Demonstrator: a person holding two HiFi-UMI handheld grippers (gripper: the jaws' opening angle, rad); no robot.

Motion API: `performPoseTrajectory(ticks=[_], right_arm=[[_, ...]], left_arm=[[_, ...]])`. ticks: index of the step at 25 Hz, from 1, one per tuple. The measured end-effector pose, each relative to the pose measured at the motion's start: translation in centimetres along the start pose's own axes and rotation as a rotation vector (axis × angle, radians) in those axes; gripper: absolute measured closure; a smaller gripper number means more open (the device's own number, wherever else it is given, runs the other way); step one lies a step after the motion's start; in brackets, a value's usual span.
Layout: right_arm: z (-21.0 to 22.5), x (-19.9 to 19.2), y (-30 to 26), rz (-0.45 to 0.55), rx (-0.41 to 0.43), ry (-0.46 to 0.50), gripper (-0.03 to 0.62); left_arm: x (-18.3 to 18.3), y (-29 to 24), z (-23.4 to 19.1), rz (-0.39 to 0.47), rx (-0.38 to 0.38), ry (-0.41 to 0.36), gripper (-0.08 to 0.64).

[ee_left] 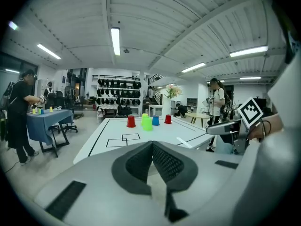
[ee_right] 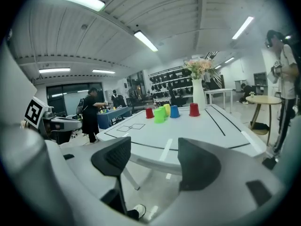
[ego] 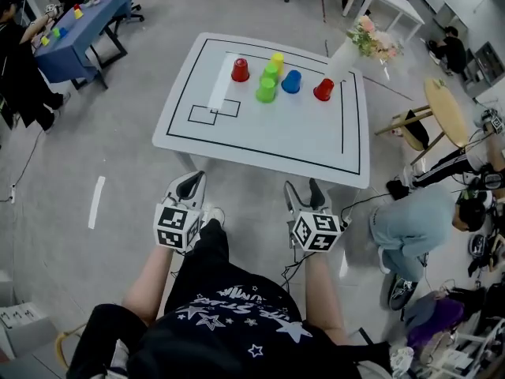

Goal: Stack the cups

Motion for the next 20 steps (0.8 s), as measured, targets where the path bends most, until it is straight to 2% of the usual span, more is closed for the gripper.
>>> performPoseTrajectory(ticks=[9,14,20], right_arm=[[-1.7,4.1,-11.3,-0.027,-0.07,-0.002,0.295],[-2.6,5.6,-16.3,-0.048,-0.101,0.016,0.295],[-2.8,7.1,-21.7,-0.059,-0.164,0.052,0.299]], left_arm=[[2.3,-9.1,-8.7,-0.022,-0.103,-0.017,0.549],[2.5,-12.2,-11.8,-0.033,-0.142,0.007,0.549],[2.3,-15.3,-15.0,-0.044,-0.189,-0.007,0.549]])
Point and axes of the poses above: the fingertips, and each gripper's own axes: y backward along the fingers, z to its right, x out of its top, the point moved 1 cm from there along y, backward along the fingers, and after that the axes turned 8 degrees about -y, right-handed, at the moved point
